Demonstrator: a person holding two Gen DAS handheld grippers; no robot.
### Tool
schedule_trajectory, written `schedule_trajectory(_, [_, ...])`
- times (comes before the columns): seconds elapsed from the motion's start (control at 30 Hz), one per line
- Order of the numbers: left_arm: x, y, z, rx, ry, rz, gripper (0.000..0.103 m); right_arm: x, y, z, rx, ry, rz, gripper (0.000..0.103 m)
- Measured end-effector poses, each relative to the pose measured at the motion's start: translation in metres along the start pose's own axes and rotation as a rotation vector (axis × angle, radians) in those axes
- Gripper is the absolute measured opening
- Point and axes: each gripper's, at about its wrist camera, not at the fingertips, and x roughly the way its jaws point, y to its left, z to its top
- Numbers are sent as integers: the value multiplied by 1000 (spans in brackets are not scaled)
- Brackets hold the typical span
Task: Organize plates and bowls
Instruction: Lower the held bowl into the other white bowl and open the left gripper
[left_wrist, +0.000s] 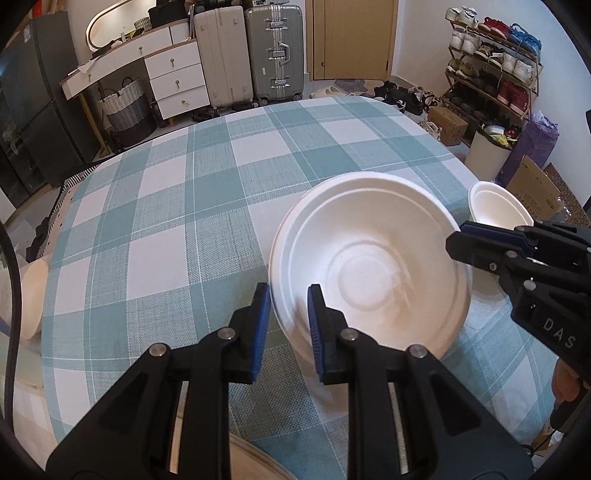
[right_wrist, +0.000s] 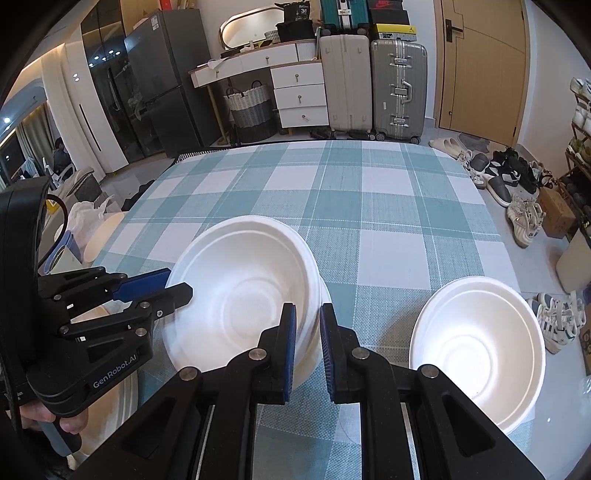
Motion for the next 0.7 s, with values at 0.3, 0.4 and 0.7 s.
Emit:
schedule_trajectory(0.3, [10, -2, -3, 6, 27, -1, 18, 4, 2, -1, -19, 11, -13, 15])
schedule_trajectory(0.4, [13, -2, -3, 14, 32, 2, 18, 5, 1, -1, -15, 13, -13, 15])
schedule_trajectory(0.7, [18, -3, -7, 13, 44, -9, 21, 9, 2, -2, -19, 24, -18, 15])
